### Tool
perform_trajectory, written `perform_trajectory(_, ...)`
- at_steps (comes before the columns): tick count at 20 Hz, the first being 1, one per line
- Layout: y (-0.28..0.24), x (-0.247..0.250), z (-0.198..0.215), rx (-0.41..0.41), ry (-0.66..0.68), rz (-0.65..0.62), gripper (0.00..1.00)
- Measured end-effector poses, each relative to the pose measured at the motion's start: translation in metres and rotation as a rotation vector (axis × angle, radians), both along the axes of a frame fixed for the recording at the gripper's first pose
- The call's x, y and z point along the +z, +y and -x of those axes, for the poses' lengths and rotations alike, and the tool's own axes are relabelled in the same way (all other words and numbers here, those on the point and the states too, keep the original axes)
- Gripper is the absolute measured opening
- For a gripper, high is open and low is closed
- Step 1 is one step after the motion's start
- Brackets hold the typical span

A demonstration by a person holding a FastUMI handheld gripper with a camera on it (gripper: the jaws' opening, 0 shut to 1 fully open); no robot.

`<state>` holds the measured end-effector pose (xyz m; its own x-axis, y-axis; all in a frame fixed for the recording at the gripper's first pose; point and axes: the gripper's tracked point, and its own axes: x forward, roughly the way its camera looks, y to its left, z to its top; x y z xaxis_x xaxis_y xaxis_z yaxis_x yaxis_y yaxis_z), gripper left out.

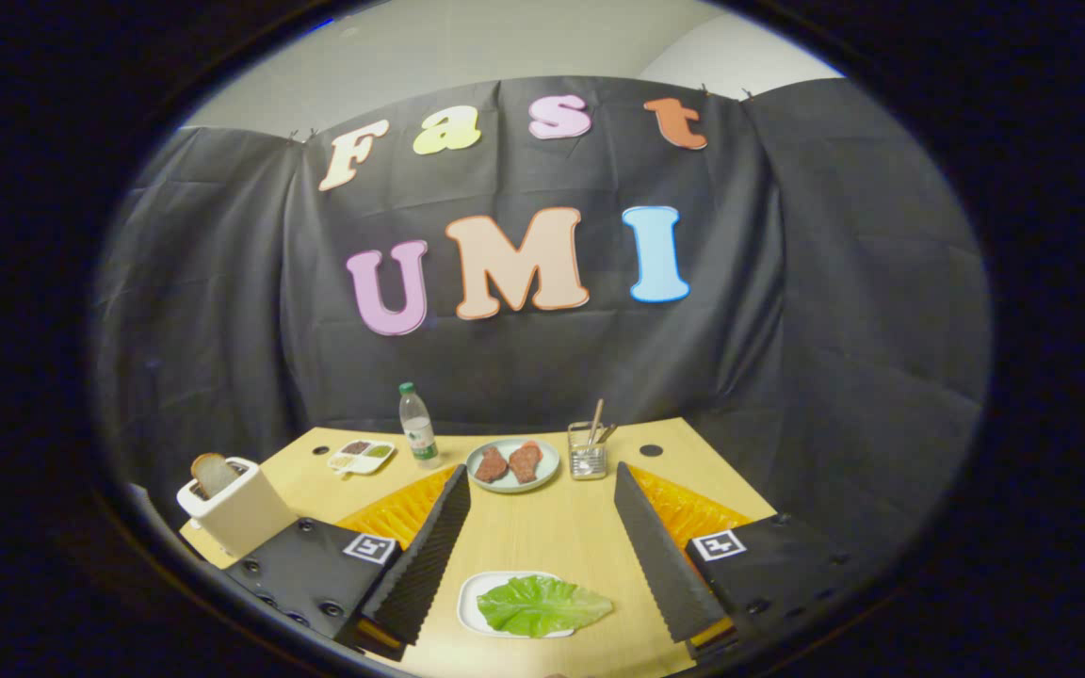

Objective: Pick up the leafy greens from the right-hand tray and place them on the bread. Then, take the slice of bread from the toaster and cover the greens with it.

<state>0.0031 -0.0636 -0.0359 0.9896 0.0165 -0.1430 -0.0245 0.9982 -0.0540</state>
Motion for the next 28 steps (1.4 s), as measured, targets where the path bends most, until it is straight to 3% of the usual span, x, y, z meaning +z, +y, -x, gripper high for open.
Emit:
perform_trajectory(6, -0.01, -0.043, -0.01, 0.108, 0.127, 0.058, 0.98)
perform_trajectory(13, -0.035, -0.129, -0.02, 0.26, 0.446, 0.069, 0.98)
perform_trajectory(20, -0.073, -0.224, -0.015, 0.292, 0.804, 0.005, 0.97)
perform_trajectory(28, -0.088, -0.272, -0.026, 0.291, 1.004, -0.08, 0.95)
